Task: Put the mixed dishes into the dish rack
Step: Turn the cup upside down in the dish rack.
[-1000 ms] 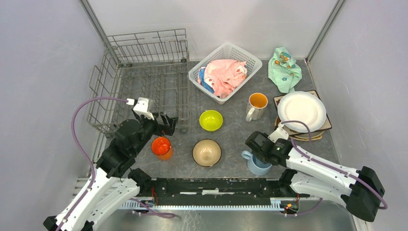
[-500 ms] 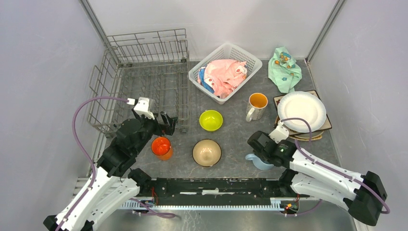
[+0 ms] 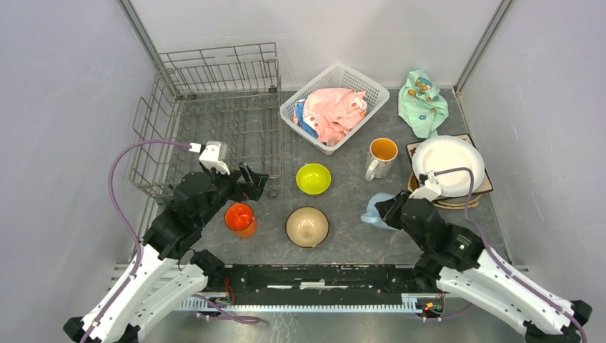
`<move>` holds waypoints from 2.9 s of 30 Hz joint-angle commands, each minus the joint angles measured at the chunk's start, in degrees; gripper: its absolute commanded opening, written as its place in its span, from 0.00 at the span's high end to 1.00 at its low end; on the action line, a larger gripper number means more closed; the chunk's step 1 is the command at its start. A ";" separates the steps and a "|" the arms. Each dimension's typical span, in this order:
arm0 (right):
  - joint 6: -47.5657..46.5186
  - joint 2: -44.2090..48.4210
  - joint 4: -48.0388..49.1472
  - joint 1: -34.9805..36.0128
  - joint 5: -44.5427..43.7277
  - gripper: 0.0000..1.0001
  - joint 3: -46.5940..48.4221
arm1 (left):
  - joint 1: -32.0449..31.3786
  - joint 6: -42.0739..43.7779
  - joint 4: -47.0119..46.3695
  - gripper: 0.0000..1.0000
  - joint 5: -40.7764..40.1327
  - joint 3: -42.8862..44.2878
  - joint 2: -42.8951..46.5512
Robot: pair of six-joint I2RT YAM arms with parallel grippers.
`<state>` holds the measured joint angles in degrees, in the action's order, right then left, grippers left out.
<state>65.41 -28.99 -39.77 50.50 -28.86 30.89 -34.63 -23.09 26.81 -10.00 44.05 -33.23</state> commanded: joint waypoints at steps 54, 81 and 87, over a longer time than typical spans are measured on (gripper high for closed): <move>-37.96 -23.52 113.57 1.43 33.33 1.00 -3.65 | -3.47 -46.34 -55.39 0.11 50.29 -6.12 -22.96; -32.51 -20.99 106.65 2.85 31.42 0.64 -9.85 | -3.86 -39.33 -53.83 0.98 42.42 -9.84 -19.70; -26.17 -22.39 111.23 2.83 29.21 0.57 -10.15 | -3.86 -32.45 -52.60 0.98 43.51 -11.03 -17.68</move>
<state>34.68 -51.83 61.78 53.23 3.01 19.94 -38.87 -64.36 -23.62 33.89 33.30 -53.60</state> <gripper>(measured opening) 0.428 0.262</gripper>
